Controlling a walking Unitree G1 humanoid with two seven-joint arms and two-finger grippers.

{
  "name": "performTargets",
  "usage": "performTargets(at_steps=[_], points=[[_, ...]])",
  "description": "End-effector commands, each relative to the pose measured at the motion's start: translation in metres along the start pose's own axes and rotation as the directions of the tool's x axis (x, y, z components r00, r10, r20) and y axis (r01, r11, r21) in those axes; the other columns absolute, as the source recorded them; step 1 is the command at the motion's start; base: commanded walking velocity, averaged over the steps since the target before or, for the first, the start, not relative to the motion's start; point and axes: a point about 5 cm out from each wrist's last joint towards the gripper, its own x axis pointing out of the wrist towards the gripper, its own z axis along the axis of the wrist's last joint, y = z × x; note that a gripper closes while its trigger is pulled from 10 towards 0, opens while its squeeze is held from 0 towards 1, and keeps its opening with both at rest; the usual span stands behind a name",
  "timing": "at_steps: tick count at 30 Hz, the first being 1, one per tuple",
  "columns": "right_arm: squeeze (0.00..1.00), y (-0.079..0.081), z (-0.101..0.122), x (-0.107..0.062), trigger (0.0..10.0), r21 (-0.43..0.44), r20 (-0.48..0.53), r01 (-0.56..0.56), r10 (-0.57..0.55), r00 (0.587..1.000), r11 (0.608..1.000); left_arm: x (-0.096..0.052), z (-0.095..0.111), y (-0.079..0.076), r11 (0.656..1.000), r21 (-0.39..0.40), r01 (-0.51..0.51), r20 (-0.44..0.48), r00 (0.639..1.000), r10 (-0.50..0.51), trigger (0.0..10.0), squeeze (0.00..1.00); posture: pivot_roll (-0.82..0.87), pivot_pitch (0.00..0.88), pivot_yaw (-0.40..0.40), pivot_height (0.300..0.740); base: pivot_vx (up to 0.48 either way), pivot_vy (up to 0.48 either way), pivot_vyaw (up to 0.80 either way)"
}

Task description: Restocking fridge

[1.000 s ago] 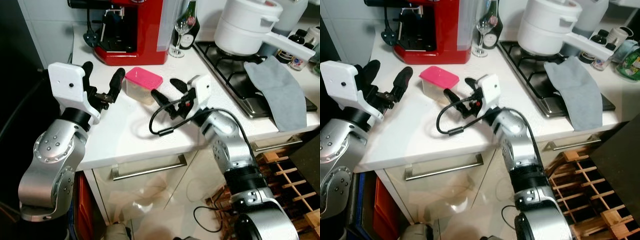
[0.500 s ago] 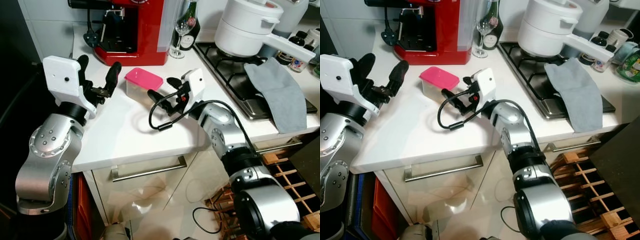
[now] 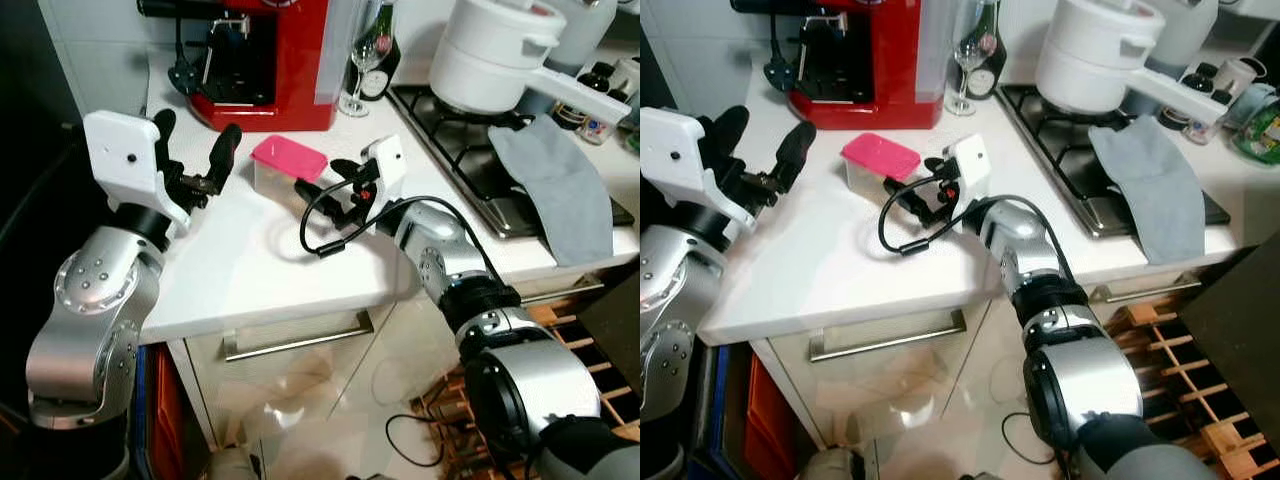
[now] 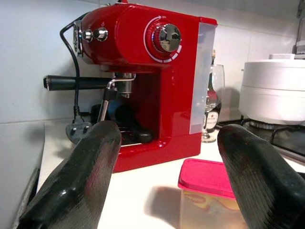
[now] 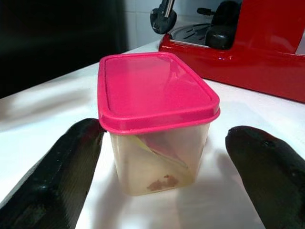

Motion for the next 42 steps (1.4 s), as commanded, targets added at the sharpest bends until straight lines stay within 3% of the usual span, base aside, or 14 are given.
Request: performTargets(at_steps=[1, 11, 12, 13, 14, 29, 35, 38, 42], points=[[0.0, -0.006, 0.005, -0.002, 10.0, -0.019, -0.001, 0.0, 0.0, 1.0, 1.0, 0.001, 0.002, 0.0, 1.0, 0.004, 0.013, 0.0, 1.0, -0.013, 10.0, 0.0, 0.24, 0.041, -0.085, 0.74, 0.0, 0.0, 0.0], [0.0, 0.012, 0.001, 0.014, 10.0, 0.011, -0.052, -0.102, 0.102, 0.993, 0.995, 0.001, 0.001, -0.001, 1.0, 0.008, 0.028, -0.012, 1.0, -0.028, 10.0, 0.0, 0.24, 0.056, -0.071, 0.74, 0.0, 0.0, 0.0], [0.0, 0.015, 0.002, 0.016, 4.7, 0.007, -0.051, -0.108, 0.108, 0.993, 0.994, 0.002, 0.001, -0.001, 1.0, 0.008, 0.029, -0.013, 0.999, -0.029, 10.0, 0.0, 0.24, 0.056, -0.071, 0.74, 0.0, 0.0, 0.0], [0.0, 0.015, 0.002, 0.016, 4.7, 0.007, -0.051, -0.108, 0.108, 0.993, 0.994, 0.002, 0.001, -0.001, 1.0, 0.008, 0.029, -0.013, 0.999, -0.029, 10.0, 0.0, 0.24, 0.056, -0.071, 0.74, 0.0, 0.0, 0.0], [0.0, 0.018, 0.004, 0.02, 0.0, -0.005, -0.049, -0.106, 0.106, 0.993, 0.994, 0.002, 0.001, -0.001, 0.999, 0.008, 0.031, -0.014, 0.999, -0.031, 10.0, 0.0, 0.24, 0.059, -0.069, 0.74, 0.0, 0.0, 0.0], [0.0, 0.023, 0.005, 0.026, 0.0, 0.031, -0.024, -0.106, 0.107, 0.994, 0.994, 0.006, -0.001, -0.001, 0.999, 0.004, 0.034, -0.018, 0.999, -0.033, 10.0, 0.0, 0.23, 0.057, -0.07, 0.74, 0.0, 0.0, 0.0], [0.0, 0.019, 0.015, 0.025, 0.0, 0.042, 0.041, -0.082, 0.08, 0.996, 0.996, 0.007, -0.002, -0.002, 0.999, 0.001, 0.032, -0.016, 0.999, -0.032, 10.0, 0.0, 0.23, 0.047, -0.075, 0.74, 0.0, 0.0, 0.0], [0.0, 0.011, 0.034, 0.023, 0.0, 0.044, 0.149, -0.073, 0.065, 0.987, 0.996, 0.009, -0.002, 0.0, 1.0, 0.001, 0.024, -0.011, 1.0, -0.024, 10.0, 0.0, 0.22, 0.032, -0.076, 0.74, 0.0, 0.0, 0.0], [0.0, 0.009, 0.04, 0.021, 0.0, 0.033, 0.192, -0.066, 0.059, 0.98, 0.997, 0.012, -0.002, -0.001, 1.0, -0.002, 0.027, -0.006, 1.0, -0.027, 10.0, 0.0, 0.21, 0.021, -0.074, 0.74, 0.0, 0.0, 0.0]])
